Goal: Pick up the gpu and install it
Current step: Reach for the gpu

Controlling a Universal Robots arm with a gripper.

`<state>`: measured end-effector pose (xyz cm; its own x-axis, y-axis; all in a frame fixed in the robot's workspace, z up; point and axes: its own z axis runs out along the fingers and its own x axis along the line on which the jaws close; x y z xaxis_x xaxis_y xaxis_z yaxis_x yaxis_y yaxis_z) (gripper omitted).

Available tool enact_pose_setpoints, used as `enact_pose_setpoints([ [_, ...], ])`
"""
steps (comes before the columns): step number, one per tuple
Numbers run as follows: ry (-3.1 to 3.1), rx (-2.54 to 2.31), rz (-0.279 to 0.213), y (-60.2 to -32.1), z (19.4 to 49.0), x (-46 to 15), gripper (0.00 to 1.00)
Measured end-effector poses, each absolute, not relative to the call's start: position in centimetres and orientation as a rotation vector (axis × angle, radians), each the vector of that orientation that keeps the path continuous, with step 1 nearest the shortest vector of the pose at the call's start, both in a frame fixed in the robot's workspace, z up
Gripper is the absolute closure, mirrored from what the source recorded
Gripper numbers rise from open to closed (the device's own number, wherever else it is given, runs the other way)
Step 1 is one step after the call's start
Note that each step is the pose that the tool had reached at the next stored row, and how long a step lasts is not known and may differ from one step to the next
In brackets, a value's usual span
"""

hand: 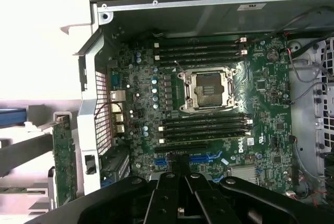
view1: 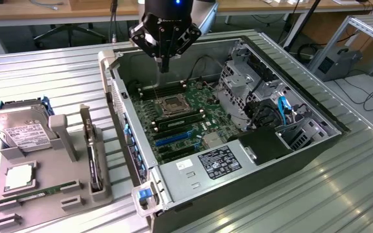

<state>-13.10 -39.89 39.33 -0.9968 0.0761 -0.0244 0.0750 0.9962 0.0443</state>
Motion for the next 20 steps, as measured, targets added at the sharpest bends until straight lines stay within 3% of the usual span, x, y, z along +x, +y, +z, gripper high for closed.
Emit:
enact_pose_setpoints([
  [20,3.113,0.118,0.068,-39.89,39.33,-13.97,0.89],
])
